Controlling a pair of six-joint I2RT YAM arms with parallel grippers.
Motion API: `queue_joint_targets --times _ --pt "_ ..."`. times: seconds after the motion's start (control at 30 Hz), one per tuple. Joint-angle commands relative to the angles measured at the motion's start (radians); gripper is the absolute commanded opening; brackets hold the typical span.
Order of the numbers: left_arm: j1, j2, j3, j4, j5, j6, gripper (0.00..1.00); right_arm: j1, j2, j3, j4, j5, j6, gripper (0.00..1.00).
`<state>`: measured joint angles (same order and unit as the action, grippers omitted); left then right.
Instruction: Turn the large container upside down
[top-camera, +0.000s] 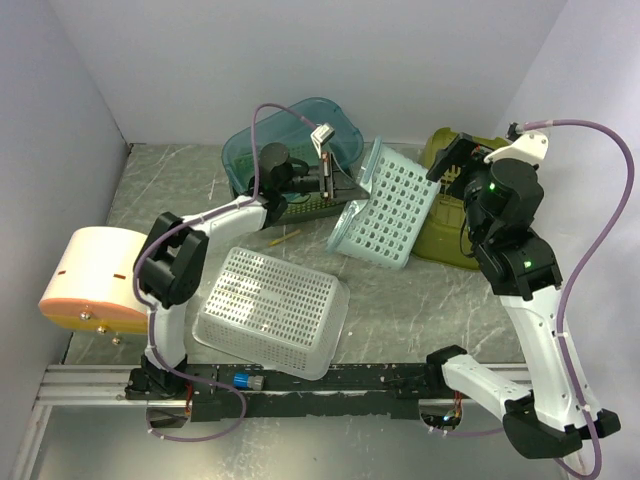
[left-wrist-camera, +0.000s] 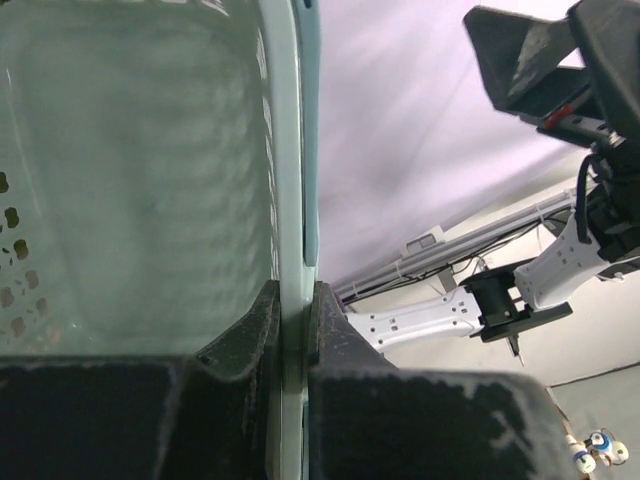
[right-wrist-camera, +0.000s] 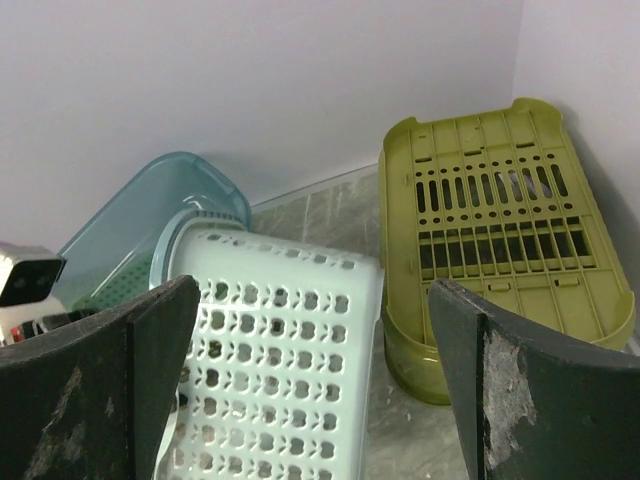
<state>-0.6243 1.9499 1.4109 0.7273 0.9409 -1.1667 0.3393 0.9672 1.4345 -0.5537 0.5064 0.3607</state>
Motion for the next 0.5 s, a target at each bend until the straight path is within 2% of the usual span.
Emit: queue_joint_targets --times 0.0,0.1,0.27,0.47 --pt "0.009 0.091 0.132 0.273 0.046 -0.15 0.07 -0.003 -0.003 -0.007 -0.011 0.014 -0.007 1.0" --pt "0.012 0.192 0.191 0.335 0.045 -0.247 0.07 -0.003 -0.001 -0.011 -0.006 0.015 -0.008 1.0" --pt "0.024 0.222 0.281 0.062 0.008 -0.033 0.06 -0.003 0.013 -0.014 -0.003 -0.012 0.001 1.0" --pt "0.095 0.281 0.265 0.179 0.018 -0.123 0.07 -0.002 0.027 -0.024 0.003 -0.046 0.018 1.0"
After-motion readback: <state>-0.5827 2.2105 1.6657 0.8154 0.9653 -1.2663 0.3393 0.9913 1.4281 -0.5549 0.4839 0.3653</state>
